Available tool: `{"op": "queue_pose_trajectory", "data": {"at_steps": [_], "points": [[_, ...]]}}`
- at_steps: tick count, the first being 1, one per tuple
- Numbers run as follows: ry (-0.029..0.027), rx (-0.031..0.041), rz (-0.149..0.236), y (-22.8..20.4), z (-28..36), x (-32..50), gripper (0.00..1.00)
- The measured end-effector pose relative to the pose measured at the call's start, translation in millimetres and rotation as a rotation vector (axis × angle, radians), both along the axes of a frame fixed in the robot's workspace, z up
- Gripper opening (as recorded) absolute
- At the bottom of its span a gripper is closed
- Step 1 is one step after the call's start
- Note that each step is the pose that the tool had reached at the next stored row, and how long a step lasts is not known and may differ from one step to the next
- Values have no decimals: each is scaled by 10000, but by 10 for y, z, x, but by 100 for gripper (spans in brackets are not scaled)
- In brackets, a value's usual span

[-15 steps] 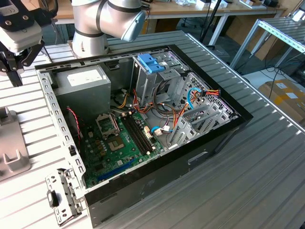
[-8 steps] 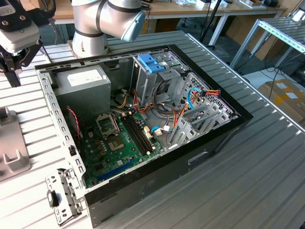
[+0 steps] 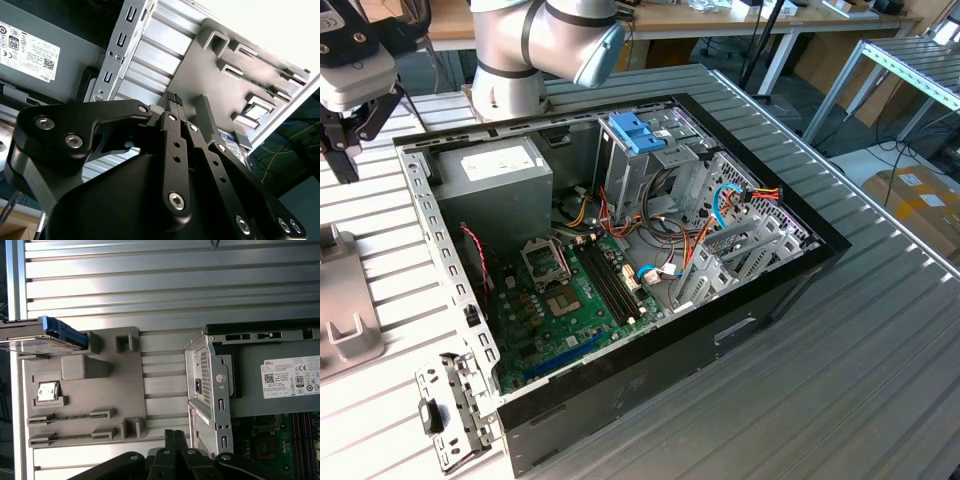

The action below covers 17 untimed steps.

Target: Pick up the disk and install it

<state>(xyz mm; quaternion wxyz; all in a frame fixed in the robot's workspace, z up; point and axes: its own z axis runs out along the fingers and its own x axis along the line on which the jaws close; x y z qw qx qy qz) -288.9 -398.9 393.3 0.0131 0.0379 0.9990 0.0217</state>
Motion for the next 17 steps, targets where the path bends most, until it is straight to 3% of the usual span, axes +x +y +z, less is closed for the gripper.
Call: {"op": "queue_pose_trajectory", "data": {"at_steps": [17], "points": [[0, 0, 0, 0, 0, -86, 11]]}}
